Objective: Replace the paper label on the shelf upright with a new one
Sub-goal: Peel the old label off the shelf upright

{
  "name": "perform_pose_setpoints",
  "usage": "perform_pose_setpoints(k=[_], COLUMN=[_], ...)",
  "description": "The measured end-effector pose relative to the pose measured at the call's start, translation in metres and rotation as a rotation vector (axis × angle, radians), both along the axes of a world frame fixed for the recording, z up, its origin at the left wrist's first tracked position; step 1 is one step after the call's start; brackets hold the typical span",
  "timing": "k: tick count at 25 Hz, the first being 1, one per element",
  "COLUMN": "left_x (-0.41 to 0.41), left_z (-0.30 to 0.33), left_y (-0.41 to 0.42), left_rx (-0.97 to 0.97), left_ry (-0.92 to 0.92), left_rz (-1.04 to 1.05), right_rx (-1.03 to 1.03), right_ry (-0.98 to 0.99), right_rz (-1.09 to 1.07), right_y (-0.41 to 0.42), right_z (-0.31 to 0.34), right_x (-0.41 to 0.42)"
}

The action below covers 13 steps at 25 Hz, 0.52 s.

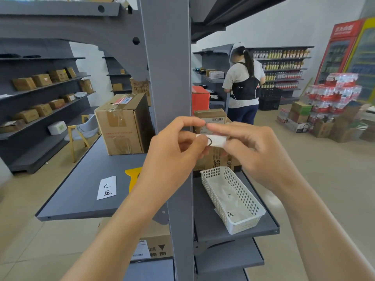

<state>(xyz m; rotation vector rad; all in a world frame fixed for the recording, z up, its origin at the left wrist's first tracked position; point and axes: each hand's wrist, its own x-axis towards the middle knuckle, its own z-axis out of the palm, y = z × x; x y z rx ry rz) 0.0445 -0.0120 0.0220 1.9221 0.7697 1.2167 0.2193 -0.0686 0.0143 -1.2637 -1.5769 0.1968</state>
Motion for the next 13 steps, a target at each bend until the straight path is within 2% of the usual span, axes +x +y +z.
perform_pose_setpoints(k=[3, 9, 13], left_x=[0.014, 0.052, 0.082], left_z=[-0.009, -0.032, -0.061], left_y=[-0.002, -0.005, 0.002], left_rx=[0.161, 0.176, 0.389], left_ry=[0.105, 0.15, 0.185], left_rz=[0.067, 0.083, 0.189], right_rx=[-0.011, -0.114, -0.194], right_ry=[-0.038, -0.129, -0.154], right_rz=[-0.079, -0.267, -0.333], right_y=[0.001, 0.001, 0.009], right_z=[-0.002, -0.025, -0.05], right_x=[0.01, 0.045, 0.068])
